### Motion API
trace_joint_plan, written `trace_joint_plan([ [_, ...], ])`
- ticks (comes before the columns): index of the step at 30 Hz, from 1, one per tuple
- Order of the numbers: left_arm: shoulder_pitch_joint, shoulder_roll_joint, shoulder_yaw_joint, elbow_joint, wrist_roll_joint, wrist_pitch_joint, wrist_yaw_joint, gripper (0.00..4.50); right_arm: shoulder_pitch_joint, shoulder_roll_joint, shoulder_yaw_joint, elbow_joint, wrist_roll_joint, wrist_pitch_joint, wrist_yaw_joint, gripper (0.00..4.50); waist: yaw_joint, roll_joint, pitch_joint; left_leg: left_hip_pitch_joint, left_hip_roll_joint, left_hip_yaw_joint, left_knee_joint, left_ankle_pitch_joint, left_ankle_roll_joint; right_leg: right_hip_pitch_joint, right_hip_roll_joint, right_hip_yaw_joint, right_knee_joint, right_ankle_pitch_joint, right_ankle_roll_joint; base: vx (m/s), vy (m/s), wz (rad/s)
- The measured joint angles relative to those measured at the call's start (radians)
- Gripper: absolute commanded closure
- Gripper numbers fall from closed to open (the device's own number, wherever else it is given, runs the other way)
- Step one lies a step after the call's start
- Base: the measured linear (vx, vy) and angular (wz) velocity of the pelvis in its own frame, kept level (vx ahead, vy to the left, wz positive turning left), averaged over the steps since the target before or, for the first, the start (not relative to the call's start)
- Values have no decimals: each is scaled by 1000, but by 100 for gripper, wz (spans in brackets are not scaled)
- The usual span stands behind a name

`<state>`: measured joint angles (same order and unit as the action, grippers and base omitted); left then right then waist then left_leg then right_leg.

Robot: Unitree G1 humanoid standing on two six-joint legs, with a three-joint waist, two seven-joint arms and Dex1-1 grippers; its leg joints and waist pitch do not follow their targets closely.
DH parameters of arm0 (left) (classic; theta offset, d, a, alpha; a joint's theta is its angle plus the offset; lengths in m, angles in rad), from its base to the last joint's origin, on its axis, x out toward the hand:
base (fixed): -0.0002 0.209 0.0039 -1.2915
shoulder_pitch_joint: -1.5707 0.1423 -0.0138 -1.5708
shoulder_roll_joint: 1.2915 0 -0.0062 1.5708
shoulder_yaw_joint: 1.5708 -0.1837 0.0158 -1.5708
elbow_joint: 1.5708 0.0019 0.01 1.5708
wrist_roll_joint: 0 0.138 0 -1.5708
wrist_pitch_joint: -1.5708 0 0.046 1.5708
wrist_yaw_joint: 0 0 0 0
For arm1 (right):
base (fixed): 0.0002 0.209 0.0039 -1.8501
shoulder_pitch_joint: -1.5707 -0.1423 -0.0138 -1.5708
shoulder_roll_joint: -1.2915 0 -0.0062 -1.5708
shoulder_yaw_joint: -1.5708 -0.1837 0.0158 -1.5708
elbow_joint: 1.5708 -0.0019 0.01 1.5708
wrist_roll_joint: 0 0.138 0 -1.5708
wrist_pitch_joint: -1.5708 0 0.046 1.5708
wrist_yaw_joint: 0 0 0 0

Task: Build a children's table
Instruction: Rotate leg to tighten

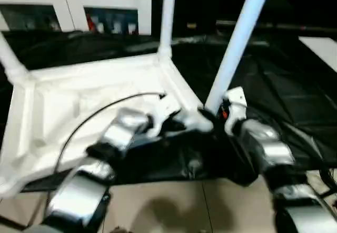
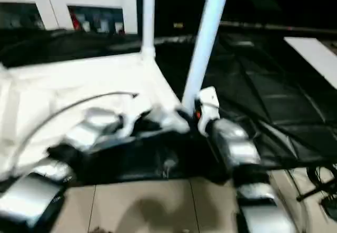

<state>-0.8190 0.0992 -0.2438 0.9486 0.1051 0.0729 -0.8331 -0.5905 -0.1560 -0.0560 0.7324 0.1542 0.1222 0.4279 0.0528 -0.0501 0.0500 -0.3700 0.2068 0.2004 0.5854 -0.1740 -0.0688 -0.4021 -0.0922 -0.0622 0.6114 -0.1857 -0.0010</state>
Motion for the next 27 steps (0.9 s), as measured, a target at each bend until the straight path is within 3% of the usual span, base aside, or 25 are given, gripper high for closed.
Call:
trace_joint_plan([
  [9, -22, 2, 0, 77, 21, -112, 9, 450, 0, 33, -5, 4, -21, -32, -50, 255, 0, 3, 0, 0, 0, 0, -2, 0, 0, 0, 0, 0, 0, 1, 0, 0, 0, 0],
  [10, -22, 2, 0, 80, 21, -122, 7, 450, 2, 34, -9, 4, -19, -36, -48, 199, 1, 3, 0, 0, 0, 0, -2, 0, 0, 0, 0, -1, 0, 1, 0, 0, 0, 0],
  [15, -19, 12, 11, 90, 6, -162, -25, 450, 21, 34, -14, -26, 8, -45, -1, 166, 0, 6, 2, 0, 0, 0, -5, 0, 0, -2, 0, -1, 0, 1, 0, 0, 0, 0],
  [21, 2, 9, 86, 90, -73, -297, -56, 450, 132, -35, -3, -211, 50, -15, 141, 166, 9, 10, 6, -5, 1, 0, -1, 1, 2, -4, 0, -1, -1, 0, 0, 0, 0, 0],
  [27, 33, 59, 125, -34, -153, -256, -159, 397, 284, -141, 23, -421, 88, 3, 272, 159, 3, 12, 7, -6, 1, 0, 0, -1, 5, -4, 1, -1, -4, -1, -1, 0, 0, 0],
])
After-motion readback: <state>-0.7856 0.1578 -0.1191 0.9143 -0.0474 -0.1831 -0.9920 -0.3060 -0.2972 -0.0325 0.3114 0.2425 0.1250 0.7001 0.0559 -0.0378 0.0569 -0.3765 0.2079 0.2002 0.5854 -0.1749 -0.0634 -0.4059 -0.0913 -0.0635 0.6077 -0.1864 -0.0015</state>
